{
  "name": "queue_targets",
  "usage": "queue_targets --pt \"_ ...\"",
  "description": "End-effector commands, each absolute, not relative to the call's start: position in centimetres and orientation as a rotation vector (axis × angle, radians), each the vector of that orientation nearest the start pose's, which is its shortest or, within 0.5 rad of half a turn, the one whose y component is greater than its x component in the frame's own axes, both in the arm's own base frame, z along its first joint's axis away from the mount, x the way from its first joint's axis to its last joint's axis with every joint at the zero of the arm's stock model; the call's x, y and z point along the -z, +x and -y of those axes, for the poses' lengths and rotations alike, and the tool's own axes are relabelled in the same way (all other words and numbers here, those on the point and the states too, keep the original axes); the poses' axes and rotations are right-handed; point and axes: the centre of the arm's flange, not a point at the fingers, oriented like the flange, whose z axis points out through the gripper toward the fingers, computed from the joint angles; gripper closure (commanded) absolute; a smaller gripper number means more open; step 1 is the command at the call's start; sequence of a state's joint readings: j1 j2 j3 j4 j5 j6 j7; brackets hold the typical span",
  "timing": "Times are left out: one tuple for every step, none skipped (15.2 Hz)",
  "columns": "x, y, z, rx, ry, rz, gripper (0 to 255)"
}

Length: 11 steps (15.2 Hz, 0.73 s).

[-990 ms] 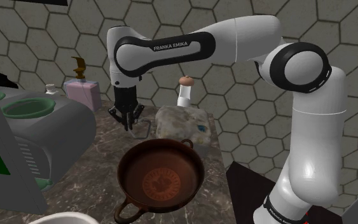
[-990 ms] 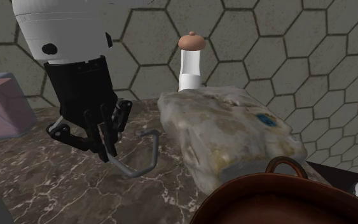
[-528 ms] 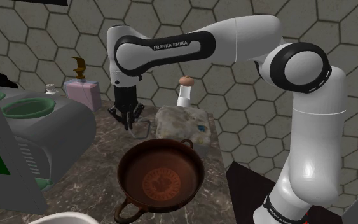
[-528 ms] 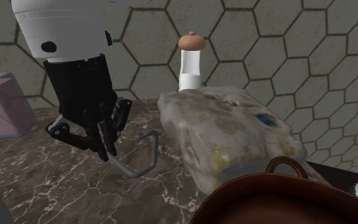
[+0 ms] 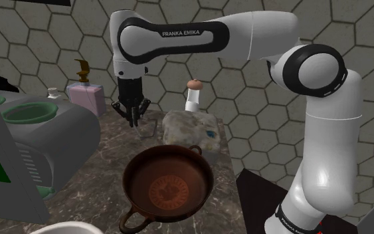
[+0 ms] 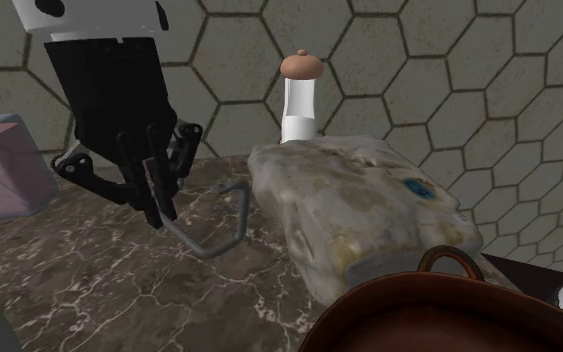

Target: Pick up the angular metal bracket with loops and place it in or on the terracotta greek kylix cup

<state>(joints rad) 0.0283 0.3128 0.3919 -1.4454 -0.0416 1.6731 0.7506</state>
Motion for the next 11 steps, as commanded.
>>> queue_targets --pt "-52.8 60.2 -22.8 -0.147 -3.064 -0.523 255" --pt "-53.3 60.2 -22.8 -0.147 -3.064 -0.523 255" --pt "-53.8 60.2 -22.8 -0.147 -3.064 -0.523 255" --pt "-54.3 60.2 -22.8 -0.147 -3.064 -0.523 255" --pt "-54.9 60.2 -22.8 -0.147 -3.064 -0.523 255" --pt "-55.4 60.2 -22.8 -0.147 -3.064 -0.523 255" --pt "-55.9 60.2 -22.8 -0.147 -3.064 -0.523 255" --pt "-56.5 60.2 -22.8 -0.147 -3.064 -0.523 255" --pt "-57.0 60.2 -22.8 -0.147 -3.064 -0.523 255" --pt "-57.5 60.2 -22.8 -0.147 -3.064 -0.523 255" --pt "-58.0 60.2 -22.8 -0.147 -3.064 -0.523 255"
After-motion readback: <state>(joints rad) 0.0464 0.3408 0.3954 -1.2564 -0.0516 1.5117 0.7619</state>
